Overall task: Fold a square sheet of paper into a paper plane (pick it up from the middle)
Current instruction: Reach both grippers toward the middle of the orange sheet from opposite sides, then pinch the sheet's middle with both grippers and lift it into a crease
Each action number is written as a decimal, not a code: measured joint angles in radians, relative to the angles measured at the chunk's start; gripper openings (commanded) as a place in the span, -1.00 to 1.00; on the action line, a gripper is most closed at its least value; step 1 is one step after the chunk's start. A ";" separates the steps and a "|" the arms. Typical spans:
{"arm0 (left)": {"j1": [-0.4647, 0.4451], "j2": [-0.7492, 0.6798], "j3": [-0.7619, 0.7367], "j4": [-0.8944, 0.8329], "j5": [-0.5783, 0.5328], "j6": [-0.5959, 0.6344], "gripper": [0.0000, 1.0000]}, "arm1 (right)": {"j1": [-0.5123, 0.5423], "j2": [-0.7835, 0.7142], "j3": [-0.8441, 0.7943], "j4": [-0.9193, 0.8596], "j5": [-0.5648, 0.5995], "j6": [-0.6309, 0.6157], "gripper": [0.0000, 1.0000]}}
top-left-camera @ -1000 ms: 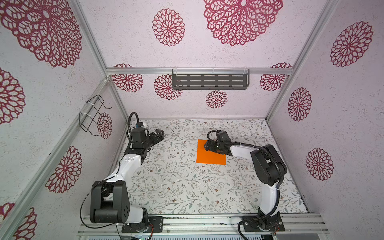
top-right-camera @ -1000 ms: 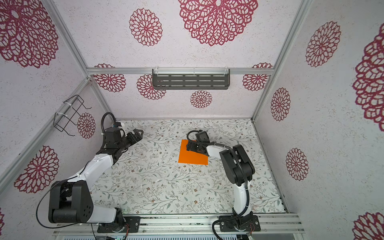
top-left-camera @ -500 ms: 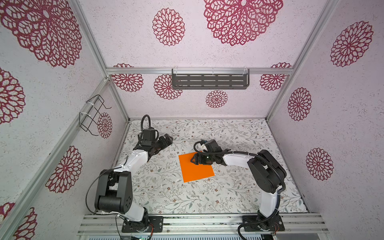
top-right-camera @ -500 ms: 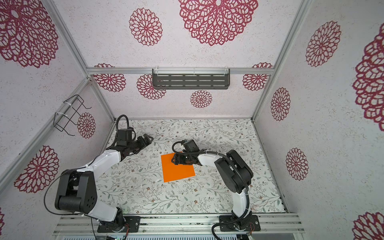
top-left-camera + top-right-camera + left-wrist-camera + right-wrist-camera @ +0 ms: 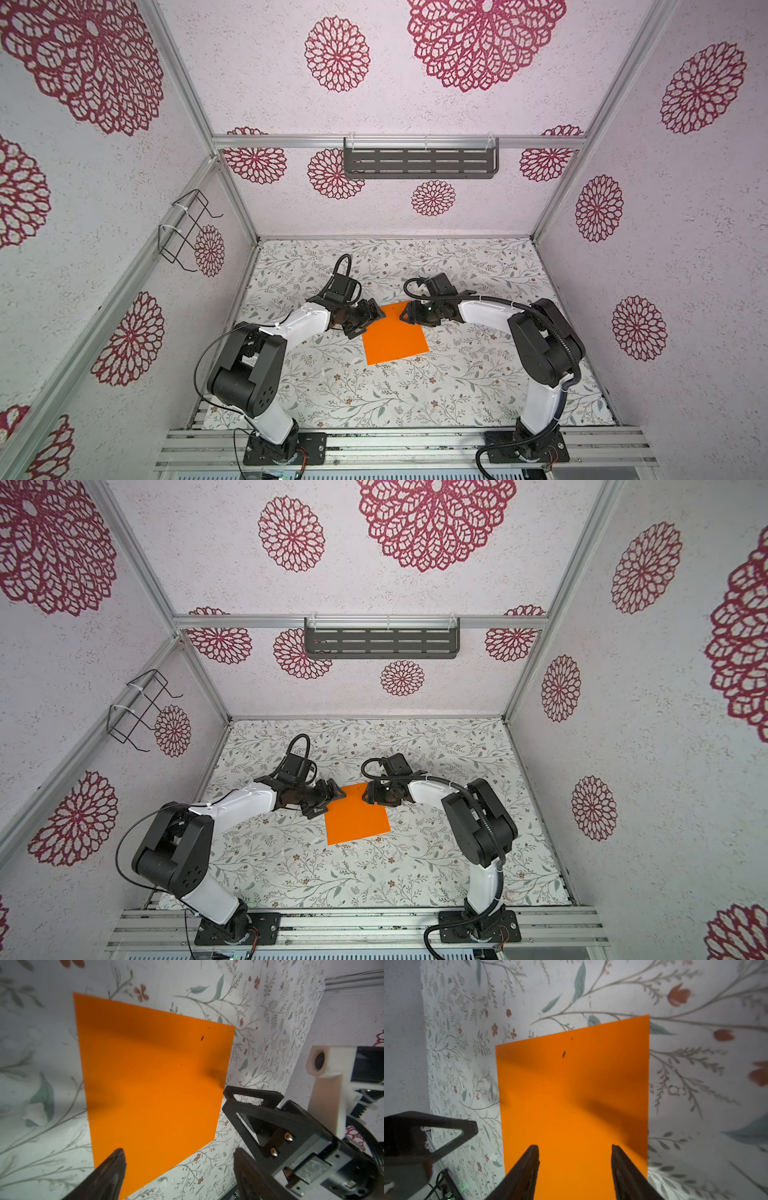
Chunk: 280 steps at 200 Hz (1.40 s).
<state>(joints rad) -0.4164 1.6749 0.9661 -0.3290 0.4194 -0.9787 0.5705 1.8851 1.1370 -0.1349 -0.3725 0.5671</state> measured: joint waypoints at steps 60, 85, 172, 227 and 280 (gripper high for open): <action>-0.009 0.093 0.014 -0.027 0.021 -0.002 0.69 | 0.000 0.009 0.004 -0.038 -0.006 -0.010 0.17; -0.011 0.100 0.019 -0.023 0.023 -0.001 0.71 | 0.000 0.010 0.004 -0.040 -0.008 -0.013 0.17; -0.011 0.105 0.018 0.002 0.043 -0.001 0.76 | -0.004 0.027 0.000 0.005 -0.080 0.003 0.16; -0.011 0.092 0.000 0.026 0.040 -0.002 0.78 | -0.006 0.030 -0.015 0.051 -0.115 0.031 0.19; -0.010 0.055 -0.018 0.016 0.027 -0.002 0.77 | -0.008 -0.055 -0.072 0.044 -0.096 0.034 0.22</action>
<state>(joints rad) -0.4267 1.7302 0.9485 -0.3134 0.4461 -0.9802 0.5625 1.8305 1.0649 -0.0910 -0.4686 0.6006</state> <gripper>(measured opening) 0.890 0.607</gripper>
